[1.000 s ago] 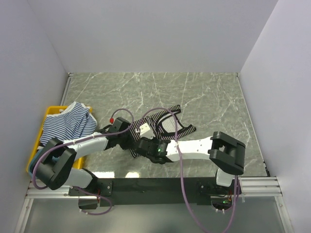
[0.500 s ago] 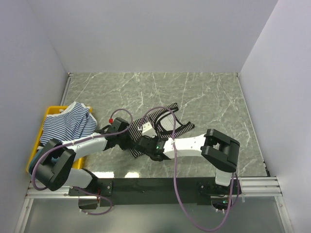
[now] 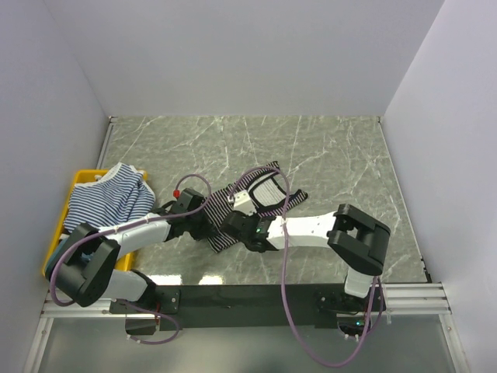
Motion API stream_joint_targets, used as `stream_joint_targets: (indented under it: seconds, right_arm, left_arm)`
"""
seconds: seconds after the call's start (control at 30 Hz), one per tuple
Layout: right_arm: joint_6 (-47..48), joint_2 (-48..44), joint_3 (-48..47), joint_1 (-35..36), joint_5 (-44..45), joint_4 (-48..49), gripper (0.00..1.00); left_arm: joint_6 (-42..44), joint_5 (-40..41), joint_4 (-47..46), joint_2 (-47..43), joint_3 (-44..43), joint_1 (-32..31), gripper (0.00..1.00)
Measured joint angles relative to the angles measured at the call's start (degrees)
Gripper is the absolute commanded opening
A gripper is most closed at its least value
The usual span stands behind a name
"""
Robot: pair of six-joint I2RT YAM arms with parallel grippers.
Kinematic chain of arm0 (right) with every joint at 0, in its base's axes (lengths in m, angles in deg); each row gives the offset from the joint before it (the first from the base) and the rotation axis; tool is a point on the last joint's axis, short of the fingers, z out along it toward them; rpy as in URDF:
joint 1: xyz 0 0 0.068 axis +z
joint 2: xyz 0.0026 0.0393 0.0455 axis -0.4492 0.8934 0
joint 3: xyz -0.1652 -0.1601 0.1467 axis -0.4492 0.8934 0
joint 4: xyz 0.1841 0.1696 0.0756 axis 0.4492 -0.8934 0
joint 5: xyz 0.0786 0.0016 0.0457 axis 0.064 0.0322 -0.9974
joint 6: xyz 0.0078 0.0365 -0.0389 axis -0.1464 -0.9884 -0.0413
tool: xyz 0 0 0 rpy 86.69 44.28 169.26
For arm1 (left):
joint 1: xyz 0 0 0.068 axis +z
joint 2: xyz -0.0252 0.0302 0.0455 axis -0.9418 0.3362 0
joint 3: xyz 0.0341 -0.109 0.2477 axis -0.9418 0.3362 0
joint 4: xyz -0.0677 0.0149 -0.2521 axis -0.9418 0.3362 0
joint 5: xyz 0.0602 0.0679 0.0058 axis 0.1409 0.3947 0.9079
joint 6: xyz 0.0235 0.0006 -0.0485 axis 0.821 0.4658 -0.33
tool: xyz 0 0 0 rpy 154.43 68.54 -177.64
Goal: Fold and stack the tank tops
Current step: Fold the tank top
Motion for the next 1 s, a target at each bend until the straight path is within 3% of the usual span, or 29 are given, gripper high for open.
stream_joint_targets:
  seconds: [0.33, 0.6, 1.0]
  right_arm:
    - [-0.04, -2.93, 1.84, -3.52, -2.78, 0.70, 0.01]
    - [-1.05, -7.98, 4.52, -7.23, -6.64, 2.19, 0.00]
    - [4.52, -24.00, 11.82, -12.68, -22.45, 11.54, 0.00]
  left_arm:
    - [0.83, 0.00, 0.26, -0.26, 0.02, 0.31, 0.01]
    - [1.25, -0.02, 0.79, -0.63, 0.09, 0.83, 0.01]
    - [2.01, -0.85, 1.03, -1.40, 0.87, 2.49, 0.01]
